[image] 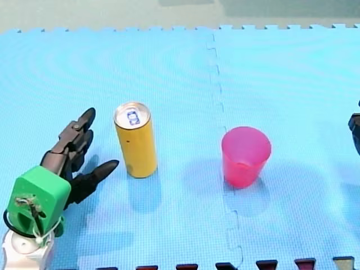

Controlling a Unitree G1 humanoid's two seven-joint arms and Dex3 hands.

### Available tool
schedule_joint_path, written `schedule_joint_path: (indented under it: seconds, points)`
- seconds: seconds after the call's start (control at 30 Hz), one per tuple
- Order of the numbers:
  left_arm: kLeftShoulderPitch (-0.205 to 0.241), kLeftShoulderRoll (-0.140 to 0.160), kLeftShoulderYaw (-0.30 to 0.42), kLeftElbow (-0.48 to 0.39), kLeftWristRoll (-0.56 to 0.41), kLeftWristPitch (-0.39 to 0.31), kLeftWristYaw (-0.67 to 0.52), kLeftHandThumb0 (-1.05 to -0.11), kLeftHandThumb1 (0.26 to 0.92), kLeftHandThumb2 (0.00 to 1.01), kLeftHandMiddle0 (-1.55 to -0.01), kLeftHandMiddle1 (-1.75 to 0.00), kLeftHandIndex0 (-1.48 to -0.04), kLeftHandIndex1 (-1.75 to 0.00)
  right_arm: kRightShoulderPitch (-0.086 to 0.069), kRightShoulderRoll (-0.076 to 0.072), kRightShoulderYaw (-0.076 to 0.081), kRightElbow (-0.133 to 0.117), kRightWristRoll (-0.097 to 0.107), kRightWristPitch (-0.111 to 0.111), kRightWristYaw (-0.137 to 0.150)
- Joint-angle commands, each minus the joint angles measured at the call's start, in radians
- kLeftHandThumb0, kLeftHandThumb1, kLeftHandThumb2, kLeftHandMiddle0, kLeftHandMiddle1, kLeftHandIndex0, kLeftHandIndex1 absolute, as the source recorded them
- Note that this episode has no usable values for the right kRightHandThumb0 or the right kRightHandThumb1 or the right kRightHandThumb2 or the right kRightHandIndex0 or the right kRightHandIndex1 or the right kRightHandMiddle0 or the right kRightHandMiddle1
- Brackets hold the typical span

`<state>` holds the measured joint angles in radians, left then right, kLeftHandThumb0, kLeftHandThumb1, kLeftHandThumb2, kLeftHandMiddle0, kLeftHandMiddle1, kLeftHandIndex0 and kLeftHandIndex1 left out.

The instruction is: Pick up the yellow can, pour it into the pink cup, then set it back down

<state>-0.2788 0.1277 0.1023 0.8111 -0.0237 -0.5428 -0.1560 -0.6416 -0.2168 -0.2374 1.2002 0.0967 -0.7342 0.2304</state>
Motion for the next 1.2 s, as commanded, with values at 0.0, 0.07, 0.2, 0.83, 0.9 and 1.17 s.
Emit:
schedule_joint_path:
  seconds: [0.0, 0.07, 0.2, 0.83, 0.9, 1.17]
  points:
    - [0.003, 0.004, 0.000, 0.000, -0.002, -0.006, 0.001, -1.048, 0.885, 0.01, -0.21, 0.00, -0.21, 0.00, -0.002, -0.006, -0.001, 0.000, -0.001, -0.002, -0.004]
    - [0.002, 0.004, 0.001, 0.002, -0.003, -0.007, 0.000, -1.048, 0.886, 0.01, -0.21, 0.00, -0.21, 0.00, 0.000, -0.006, 0.001, 0.000, -0.005, -0.010, -0.006]
    - [0.000, 0.007, 0.001, 0.005, 0.000, -0.010, 0.004, -1.048, 0.888, 0.01, -0.21, 0.00, -0.21, 0.00, 0.002, -0.005, 0.005, 0.000, -0.011, -0.013, -0.012]
    - [-0.006, 0.009, -0.005, 0.010, 0.011, -0.015, 0.014, -1.048, 0.901, 0.01, -0.22, 0.00, -0.20, 0.00, 0.002, -0.006, 0.020, 0.014, -0.030, -0.017, -0.009]
    - [-0.006, 0.008, -0.007, 0.007, 0.014, -0.013, 0.017, -1.048, 0.901, 0.01, -0.22, 0.00, -0.20, 0.00, 0.000, -0.007, 0.024, 0.013, -0.038, -0.018, -0.021]
    - [-0.004, 0.008, -0.009, 0.001, 0.015, -0.012, 0.020, -1.048, 0.904, 0.00, -0.22, 0.00, -0.20, 0.00, 0.000, -0.002, 0.022, 0.007, -0.038, -0.021, -0.033]
